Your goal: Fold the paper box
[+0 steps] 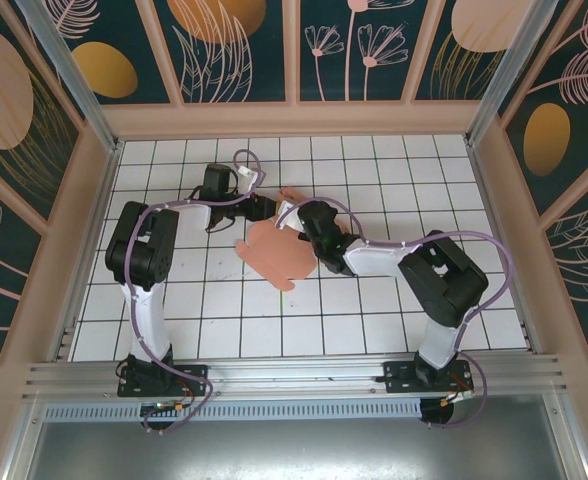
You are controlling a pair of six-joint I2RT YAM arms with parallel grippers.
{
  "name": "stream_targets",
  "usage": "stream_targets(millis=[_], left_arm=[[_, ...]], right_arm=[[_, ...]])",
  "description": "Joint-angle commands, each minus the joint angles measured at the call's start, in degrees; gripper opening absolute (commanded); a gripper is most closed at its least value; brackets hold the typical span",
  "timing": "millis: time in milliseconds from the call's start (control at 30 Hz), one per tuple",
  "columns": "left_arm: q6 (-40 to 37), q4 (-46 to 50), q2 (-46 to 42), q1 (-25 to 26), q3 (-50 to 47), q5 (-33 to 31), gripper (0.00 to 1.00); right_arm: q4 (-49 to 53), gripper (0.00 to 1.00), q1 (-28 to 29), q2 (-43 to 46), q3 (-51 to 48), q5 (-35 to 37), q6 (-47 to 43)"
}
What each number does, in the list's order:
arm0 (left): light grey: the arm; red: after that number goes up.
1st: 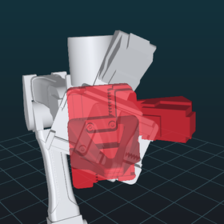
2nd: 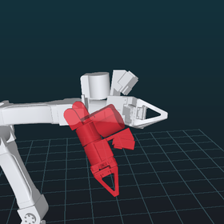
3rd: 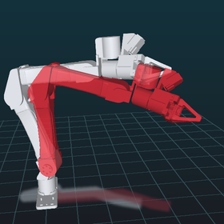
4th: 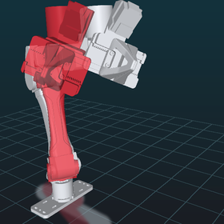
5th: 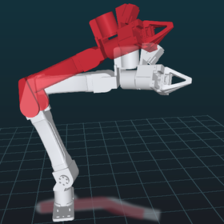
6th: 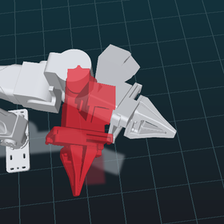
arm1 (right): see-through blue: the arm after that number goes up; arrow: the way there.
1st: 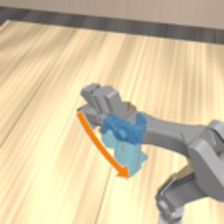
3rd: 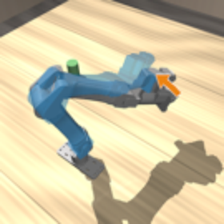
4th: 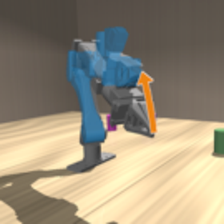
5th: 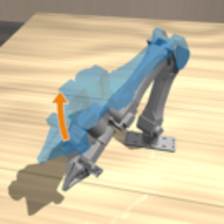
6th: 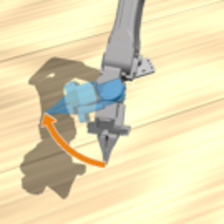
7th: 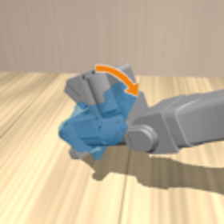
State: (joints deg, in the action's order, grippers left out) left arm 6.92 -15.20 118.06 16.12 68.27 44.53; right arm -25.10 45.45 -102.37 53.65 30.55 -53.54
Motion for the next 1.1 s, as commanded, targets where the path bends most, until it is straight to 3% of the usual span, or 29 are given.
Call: stream_targets(millis=[0, 133, 333, 1067], left_arm=[[-2.0, 0.8, 1.5, 0.4, 1.0, -0.2, 0.43], [-2.1, 1.2, 1.6, 0.4, 0.3, -1.2, 0.43], [-1.8, 1.5, 0.9, 0.2, 0.0, -2.7, 0.46], [-6.0, 7.1, 5.1, -2.7, 6.5, 7.9, 0.54]], right_arm=[[-2.1, 0.00, 1.4, -2.0, 0.7, 0.9, -2.4], [-4.9, 0.00, 2.1, -3.0, -0.1, 2.9, -4.4], [-0.2, 0.00, 1.3, -2.1, 2.9, 1.8, 1.6], [6.7, 0.00, 0.6, -4.1, 7.3, 0.6, 4.9]])
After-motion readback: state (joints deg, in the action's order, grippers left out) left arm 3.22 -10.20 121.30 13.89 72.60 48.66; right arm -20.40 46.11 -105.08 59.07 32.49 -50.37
